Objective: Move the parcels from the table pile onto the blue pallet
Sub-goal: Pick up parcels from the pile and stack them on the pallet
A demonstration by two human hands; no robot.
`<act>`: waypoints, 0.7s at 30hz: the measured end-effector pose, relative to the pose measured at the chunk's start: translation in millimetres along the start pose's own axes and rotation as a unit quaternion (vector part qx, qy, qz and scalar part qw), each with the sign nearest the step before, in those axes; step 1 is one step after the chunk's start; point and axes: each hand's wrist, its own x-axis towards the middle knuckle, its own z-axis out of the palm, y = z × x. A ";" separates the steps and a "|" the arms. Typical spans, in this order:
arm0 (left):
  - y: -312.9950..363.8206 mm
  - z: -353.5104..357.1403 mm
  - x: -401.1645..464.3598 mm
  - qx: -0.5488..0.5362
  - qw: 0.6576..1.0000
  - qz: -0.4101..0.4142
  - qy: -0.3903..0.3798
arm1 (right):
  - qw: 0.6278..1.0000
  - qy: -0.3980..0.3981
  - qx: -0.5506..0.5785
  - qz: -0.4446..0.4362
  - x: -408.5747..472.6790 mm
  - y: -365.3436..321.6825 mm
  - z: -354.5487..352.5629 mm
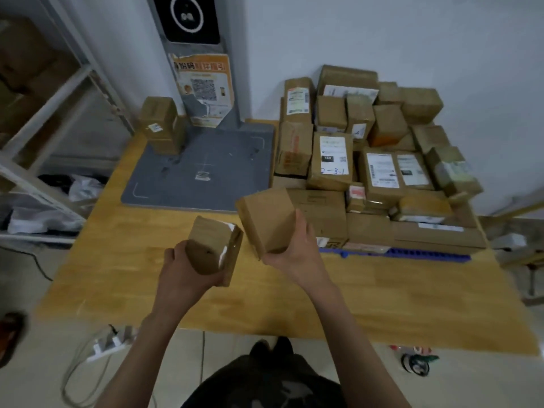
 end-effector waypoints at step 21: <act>116.2 46.8 3.8 -0.030 0.981 0.172 -0.087 | 0.983 0.154 0.010 0.094 -42.0 63.1 -101.7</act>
